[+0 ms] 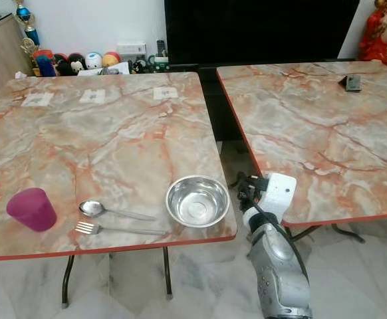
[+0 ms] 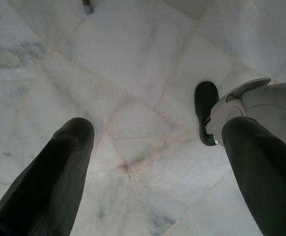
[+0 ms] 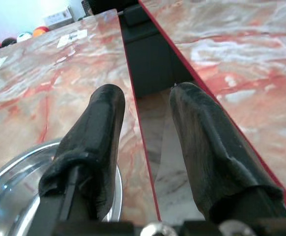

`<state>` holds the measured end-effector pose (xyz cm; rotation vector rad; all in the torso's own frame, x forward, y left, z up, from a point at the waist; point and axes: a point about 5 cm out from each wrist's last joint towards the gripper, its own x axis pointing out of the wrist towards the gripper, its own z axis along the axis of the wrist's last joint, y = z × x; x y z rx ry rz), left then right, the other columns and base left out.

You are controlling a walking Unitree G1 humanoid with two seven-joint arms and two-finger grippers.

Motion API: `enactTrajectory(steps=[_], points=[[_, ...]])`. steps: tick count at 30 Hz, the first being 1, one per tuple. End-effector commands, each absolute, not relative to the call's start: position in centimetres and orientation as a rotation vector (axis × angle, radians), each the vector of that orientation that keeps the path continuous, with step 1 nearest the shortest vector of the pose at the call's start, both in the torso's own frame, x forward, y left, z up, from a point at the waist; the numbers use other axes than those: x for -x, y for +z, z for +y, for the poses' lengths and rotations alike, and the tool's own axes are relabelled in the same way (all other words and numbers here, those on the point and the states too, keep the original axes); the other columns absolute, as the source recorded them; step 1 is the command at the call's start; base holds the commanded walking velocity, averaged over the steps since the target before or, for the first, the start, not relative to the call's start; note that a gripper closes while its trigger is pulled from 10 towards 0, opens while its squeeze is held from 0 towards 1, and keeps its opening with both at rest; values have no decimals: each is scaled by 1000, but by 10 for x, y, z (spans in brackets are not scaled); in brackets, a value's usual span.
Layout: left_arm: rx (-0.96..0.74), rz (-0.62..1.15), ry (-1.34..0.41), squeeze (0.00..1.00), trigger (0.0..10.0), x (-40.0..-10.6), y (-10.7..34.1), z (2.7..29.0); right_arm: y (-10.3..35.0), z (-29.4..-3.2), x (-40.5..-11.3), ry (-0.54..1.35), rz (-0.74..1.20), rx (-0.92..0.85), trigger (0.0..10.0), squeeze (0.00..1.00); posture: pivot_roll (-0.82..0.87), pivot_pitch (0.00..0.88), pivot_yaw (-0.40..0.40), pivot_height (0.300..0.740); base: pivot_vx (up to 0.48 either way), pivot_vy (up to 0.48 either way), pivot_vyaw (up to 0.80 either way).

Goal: Setting the table

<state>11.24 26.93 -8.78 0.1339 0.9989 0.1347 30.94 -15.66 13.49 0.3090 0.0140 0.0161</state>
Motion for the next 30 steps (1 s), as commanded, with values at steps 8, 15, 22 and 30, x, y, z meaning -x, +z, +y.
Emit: enactTrajectory(steps=[8,15,22,30], points=[[-142,1026,132,0,10000,-106,-89,271,138,-156,-305,36,22,-294,10000,0,-2,89,-1,740,0,0,0],[-128,1006,135,0,10000,-108,-89,270,132,-187,-294,-131,-61,31,10000,0,-12,90,-2,740,0,0,0],[-131,1004,131,0,10000,-108,-89,270,87,-192,-267,-113,82,65,10000,0,-14,90,-6,740,0,0,0],[-131,1004,130,0,10000,-108,-89,270,29,-197,-242,-157,316,49,10000,0,-18,88,-8,740,0,0,0]])
